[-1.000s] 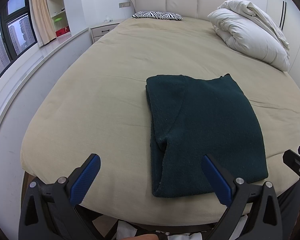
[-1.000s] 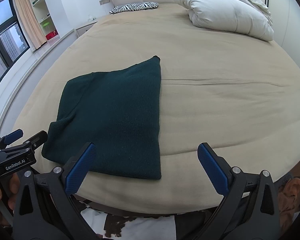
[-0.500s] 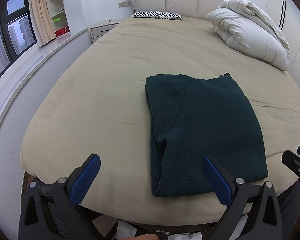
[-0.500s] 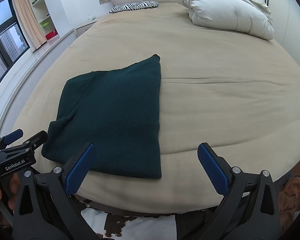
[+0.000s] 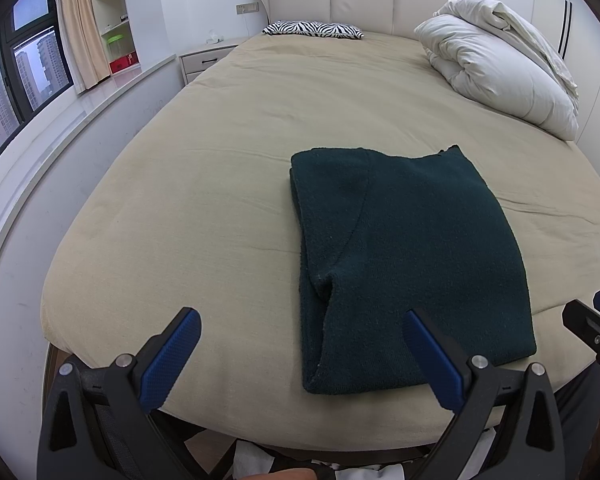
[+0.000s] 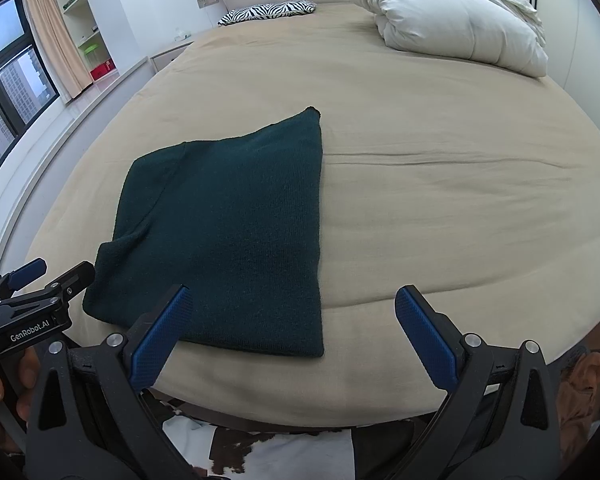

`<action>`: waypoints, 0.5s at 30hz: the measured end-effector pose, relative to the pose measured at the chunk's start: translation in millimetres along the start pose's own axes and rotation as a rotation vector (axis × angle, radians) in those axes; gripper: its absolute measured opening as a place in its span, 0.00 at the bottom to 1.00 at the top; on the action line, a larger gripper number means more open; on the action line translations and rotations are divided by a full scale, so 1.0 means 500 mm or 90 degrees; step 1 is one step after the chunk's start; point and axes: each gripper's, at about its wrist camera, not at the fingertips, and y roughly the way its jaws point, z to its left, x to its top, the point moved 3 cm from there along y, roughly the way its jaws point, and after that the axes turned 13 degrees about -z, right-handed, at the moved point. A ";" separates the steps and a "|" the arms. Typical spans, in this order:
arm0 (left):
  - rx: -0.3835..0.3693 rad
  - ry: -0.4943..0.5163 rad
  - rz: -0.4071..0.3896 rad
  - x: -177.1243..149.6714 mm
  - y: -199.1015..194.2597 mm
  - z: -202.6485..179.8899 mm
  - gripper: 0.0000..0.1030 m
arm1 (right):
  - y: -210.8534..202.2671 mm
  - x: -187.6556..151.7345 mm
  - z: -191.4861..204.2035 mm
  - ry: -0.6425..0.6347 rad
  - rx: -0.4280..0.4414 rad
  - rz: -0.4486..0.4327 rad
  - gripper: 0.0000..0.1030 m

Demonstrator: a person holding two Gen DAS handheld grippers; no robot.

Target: Fold small clothes

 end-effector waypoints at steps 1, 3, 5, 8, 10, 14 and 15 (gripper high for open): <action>0.000 0.000 0.000 0.000 0.000 0.000 1.00 | 0.000 0.000 0.001 0.000 0.000 0.000 1.00; 0.000 0.000 0.000 0.000 0.000 0.000 1.00 | 0.000 0.000 0.001 0.000 0.000 0.000 1.00; 0.000 0.000 0.001 0.000 0.000 0.000 1.00 | 0.000 0.000 0.000 0.000 0.000 0.000 1.00; 0.000 0.000 0.000 0.001 0.000 0.000 1.00 | 0.000 0.000 0.000 0.000 0.000 0.000 1.00; 0.000 0.000 0.001 0.000 0.000 0.001 1.00 | 0.000 0.000 0.000 0.000 0.000 0.000 1.00; -0.001 0.000 0.001 0.001 0.000 0.001 1.00 | 0.000 -0.002 0.001 0.000 0.000 0.001 1.00; 0.000 0.000 0.001 0.001 0.000 0.001 1.00 | 0.000 -0.002 0.002 0.000 0.000 0.001 1.00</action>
